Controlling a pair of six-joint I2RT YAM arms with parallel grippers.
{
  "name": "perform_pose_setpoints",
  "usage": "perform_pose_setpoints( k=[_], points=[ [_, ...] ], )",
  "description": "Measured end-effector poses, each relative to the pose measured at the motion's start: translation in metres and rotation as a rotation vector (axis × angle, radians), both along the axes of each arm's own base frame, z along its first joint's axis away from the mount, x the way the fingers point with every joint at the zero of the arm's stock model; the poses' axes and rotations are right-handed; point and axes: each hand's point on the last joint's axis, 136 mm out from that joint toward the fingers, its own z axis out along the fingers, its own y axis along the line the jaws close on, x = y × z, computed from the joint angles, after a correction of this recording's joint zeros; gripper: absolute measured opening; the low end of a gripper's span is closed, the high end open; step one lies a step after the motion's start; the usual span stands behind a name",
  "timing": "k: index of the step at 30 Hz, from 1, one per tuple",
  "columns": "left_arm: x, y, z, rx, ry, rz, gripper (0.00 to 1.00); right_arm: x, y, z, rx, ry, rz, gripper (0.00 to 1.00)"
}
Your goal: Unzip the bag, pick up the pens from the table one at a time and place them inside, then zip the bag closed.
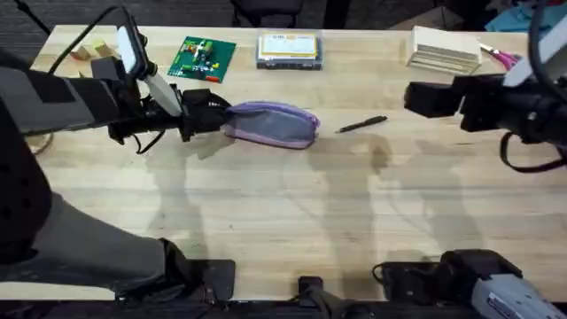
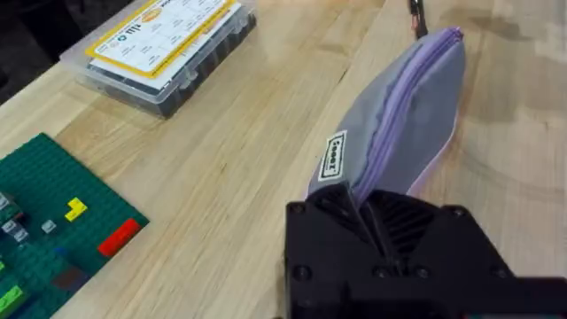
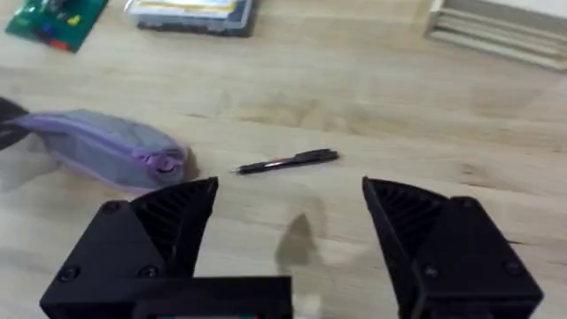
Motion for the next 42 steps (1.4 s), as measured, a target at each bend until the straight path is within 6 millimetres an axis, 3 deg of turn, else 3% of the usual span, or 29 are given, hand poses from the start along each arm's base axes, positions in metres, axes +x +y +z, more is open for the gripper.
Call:
perform_pose_setpoints(
  k=[16,20,25,35,36,38,42],
  points=[
    [0.000,0.000,0.000,0.000,0.000,0.000,0.042,0.003,0.048,-0.014,0.137,0.084,0.167,0.998],
    [-0.001,0.000,0.000,-0.003,0.010,0.000,0.042,0.017,0.093,-0.036,0.134,0.132,0.306,0.997],
    [-0.001,0.000,0.000,-0.004,0.012,0.001,0.042,0.039,0.122,-0.051,0.133,0.119,0.374,0.997],
    [-0.001,0.000,0.000,-0.004,0.013,0.001,0.042,0.033,0.156,-0.085,0.053,0.166,0.525,0.997],
    [-0.001,0.000,0.000,-0.004,0.013,0.001,0.043,0.035,0.164,-0.095,0.039,0.175,0.554,0.997],
    [-0.001,0.000,0.000,-0.004,0.013,0.001,0.042,0.039,0.169,-0.110,0.031,0.196,0.565,0.997],
    [-0.001,0.000,0.000,-0.004,0.013,0.001,0.042,0.044,0.171,-0.118,0.029,0.200,0.565,0.996]
  ],
)
